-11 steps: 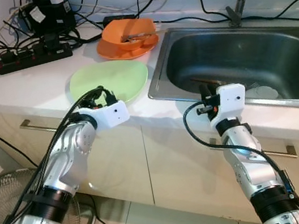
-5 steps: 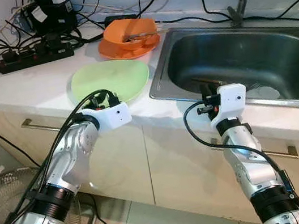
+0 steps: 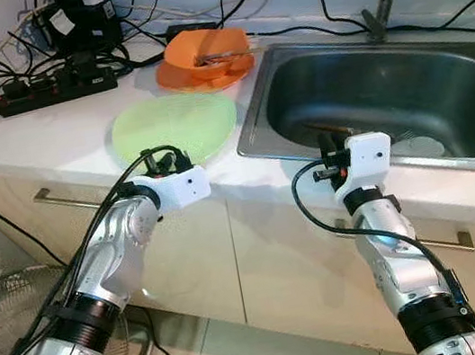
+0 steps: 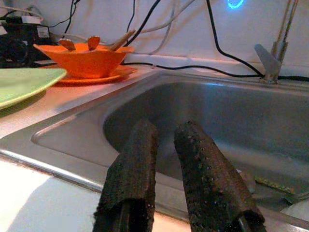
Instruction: Kitchen organization
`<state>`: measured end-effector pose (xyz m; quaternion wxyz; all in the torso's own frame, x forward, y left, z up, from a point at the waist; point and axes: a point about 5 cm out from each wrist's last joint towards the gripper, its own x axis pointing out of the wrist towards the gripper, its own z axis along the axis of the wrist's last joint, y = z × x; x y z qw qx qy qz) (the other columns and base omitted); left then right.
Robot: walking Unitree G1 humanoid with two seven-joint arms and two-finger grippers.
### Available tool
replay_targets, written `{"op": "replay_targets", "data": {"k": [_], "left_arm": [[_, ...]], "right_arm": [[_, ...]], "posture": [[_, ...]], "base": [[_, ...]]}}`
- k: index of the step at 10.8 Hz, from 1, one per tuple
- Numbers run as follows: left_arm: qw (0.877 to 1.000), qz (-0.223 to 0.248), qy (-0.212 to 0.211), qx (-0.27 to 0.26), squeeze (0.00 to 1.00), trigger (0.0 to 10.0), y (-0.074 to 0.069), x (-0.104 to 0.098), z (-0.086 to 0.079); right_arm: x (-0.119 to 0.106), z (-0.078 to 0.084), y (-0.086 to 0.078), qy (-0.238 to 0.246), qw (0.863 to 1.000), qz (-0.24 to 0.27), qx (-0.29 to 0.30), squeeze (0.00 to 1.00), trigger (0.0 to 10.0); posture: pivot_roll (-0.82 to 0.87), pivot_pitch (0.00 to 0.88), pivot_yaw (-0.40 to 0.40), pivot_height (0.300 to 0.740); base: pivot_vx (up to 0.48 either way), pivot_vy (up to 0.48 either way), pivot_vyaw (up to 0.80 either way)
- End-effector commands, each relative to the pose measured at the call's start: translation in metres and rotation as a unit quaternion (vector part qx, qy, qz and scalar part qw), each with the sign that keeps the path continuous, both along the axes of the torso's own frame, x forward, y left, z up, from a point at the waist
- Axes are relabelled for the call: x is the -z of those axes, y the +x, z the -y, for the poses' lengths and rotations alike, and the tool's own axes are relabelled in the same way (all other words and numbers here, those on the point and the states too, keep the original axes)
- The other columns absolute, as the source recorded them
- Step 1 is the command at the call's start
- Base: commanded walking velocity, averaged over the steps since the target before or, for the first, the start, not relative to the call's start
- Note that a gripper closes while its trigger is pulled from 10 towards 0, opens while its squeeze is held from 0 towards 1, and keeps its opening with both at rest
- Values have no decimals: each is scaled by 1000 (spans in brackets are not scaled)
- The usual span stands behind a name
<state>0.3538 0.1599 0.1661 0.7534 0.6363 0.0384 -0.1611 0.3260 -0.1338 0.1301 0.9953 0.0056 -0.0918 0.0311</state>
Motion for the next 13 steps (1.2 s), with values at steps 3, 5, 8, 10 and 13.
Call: {"op": "replay_targets", "data": {"k": [3,5,8,10,13], "left_arm": [[999,-32,5,1,0,0,-4,14,1],[1000,-6,4,-2,0,0,-6,10,3],[998,67,-16,-7,0,10000,-10,-3,10],[993,112,-28,-6,0,10000,-10,-16,13],[984,170,-59,3,0,10000,-17,-29,27]], "right_arm": [[1,1,2,4,1000,-4,3,0,10000],[1,1,2,4,1000,-5,3,0,10000],[0,2,3,1,1000,-5,2,0,10000],[-5,1,5,0,1000,0,0,0,10000],[-7,2,6,5,1000,3,-1,0,10000]], "posture": [[179,50,0,740],[179,50,-1,740],[184,51,-5,740],[181,50,-5,740],[184,44,-6,740]], "base": [[0,0,0],[0,0,0],[0,0,0],[0,0,0],[0,0,0]]}}
